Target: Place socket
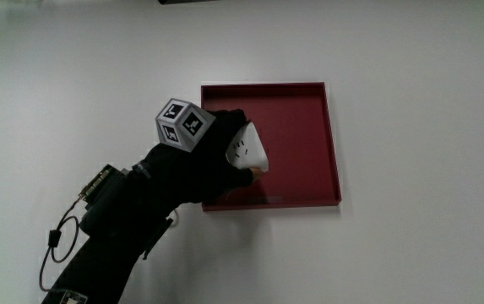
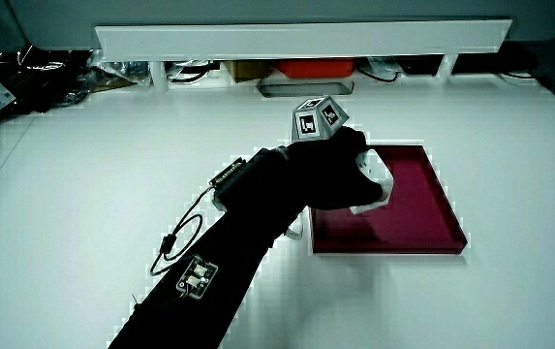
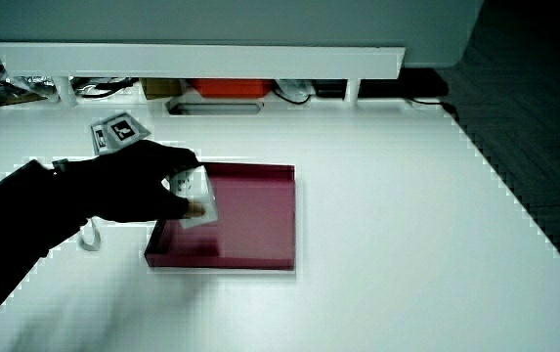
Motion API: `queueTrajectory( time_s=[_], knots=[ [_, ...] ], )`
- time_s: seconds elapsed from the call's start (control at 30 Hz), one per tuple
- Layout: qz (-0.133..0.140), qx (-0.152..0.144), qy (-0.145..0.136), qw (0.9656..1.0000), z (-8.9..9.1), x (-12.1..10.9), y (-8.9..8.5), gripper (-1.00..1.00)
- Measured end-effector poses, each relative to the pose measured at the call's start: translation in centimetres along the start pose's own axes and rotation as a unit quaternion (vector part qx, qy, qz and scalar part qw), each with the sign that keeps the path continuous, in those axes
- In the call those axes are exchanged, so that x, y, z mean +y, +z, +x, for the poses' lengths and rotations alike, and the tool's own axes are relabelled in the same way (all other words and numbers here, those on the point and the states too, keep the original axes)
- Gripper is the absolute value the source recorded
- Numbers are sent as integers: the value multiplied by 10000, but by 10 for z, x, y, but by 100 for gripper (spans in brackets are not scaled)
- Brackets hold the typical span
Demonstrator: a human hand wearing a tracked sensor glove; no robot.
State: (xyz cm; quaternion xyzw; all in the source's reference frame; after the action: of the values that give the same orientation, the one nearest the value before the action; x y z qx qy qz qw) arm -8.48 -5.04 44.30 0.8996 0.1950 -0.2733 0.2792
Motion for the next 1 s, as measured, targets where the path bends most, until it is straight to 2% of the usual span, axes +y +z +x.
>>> queueTrajectory(
  time_s=[0.13,0.2,0.3,0.33,0.5,0.67,0.83,0.87,1.0],
  knots=[
    [-78,-22,-69,9999,-2,6,-15,0],
    [-147,116,-58,9998,0,7,-19,0],
    [-235,30,-56,9997,-3,11,-28,0],
    [-224,99,-60,9997,-2,11,-29,0],
    [-349,34,-38,9994,-6,14,-40,0],
    [-388,171,-40,9991,-7,16,-49,0],
    [-479,96,42,9988,-13,19,-59,0],
    [-470,-3,18,9989,-14,19,-59,0],
    [-598,-66,165,9981,-16,21,-59,-4]
  ],
)
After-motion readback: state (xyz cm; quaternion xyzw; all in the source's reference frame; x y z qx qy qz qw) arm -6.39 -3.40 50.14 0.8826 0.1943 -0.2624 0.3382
